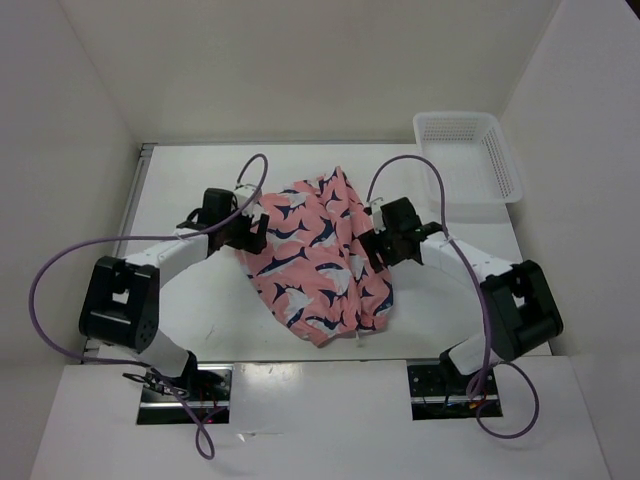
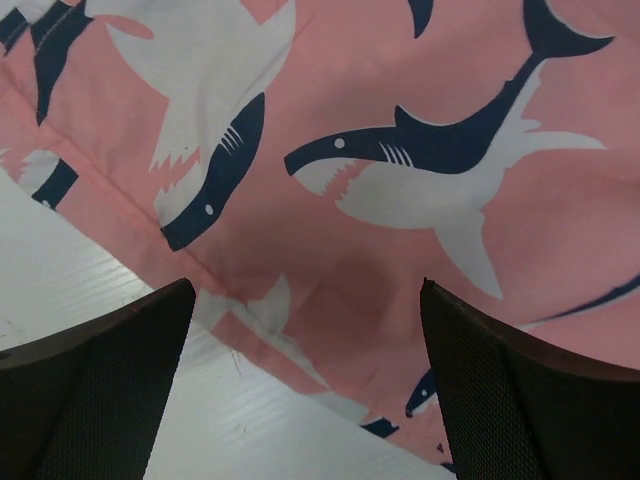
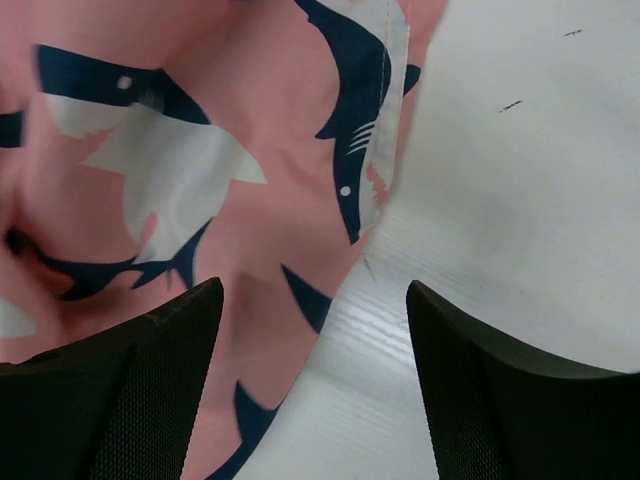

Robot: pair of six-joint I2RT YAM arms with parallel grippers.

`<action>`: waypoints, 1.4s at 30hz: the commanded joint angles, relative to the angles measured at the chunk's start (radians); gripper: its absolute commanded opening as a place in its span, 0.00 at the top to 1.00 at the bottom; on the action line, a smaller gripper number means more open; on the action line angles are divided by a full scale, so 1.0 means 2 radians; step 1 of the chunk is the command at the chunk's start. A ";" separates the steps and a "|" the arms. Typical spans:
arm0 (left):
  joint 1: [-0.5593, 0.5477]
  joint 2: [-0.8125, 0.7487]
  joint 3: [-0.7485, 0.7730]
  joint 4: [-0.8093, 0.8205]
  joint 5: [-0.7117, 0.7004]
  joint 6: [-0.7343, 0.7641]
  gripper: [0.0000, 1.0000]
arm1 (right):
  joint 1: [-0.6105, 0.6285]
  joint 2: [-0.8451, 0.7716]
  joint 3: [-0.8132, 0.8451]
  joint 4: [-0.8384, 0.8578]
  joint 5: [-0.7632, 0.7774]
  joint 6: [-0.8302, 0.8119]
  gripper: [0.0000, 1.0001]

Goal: Fold and stack the shorts
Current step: Move the shorts to the center of the board

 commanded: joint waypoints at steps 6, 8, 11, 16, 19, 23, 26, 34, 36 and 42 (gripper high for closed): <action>-0.020 0.046 -0.031 0.106 -0.078 0.002 0.00 | -0.005 0.076 -0.023 0.059 0.012 -0.053 0.28; -0.020 0.052 -0.036 0.098 -0.078 0.002 0.00 | -0.005 0.091 -0.001 0.059 0.006 -0.055 0.38; -0.024 0.052 -0.056 0.091 -0.072 0.002 0.09 | -0.005 0.125 0.035 0.070 0.006 -0.055 0.73; -0.024 0.032 -0.066 0.062 -0.060 0.002 0.53 | -0.010 0.202 0.119 0.075 0.031 -0.069 1.00; -0.029 0.010 -0.076 0.029 -0.060 0.002 0.75 | -0.010 0.242 0.216 0.086 0.049 -0.064 1.00; -0.029 -0.025 -0.082 -0.054 -0.060 0.002 0.79 | -0.010 0.348 0.415 0.093 0.104 -0.047 0.96; -0.029 -0.049 -0.076 -0.117 -0.051 0.002 0.79 | -0.010 0.409 0.554 0.098 0.160 -0.037 0.75; -0.029 -0.106 -0.013 -0.227 0.092 0.002 0.35 | -0.005 0.354 0.583 0.067 0.152 -0.016 0.16; -0.029 -0.124 -0.007 -0.203 0.078 0.002 0.25 | -0.005 0.283 0.499 0.053 0.100 -0.031 0.07; -0.018 -0.175 -0.017 -0.193 -0.044 0.002 0.22 | -0.005 0.100 0.250 -0.040 -0.077 -0.049 0.16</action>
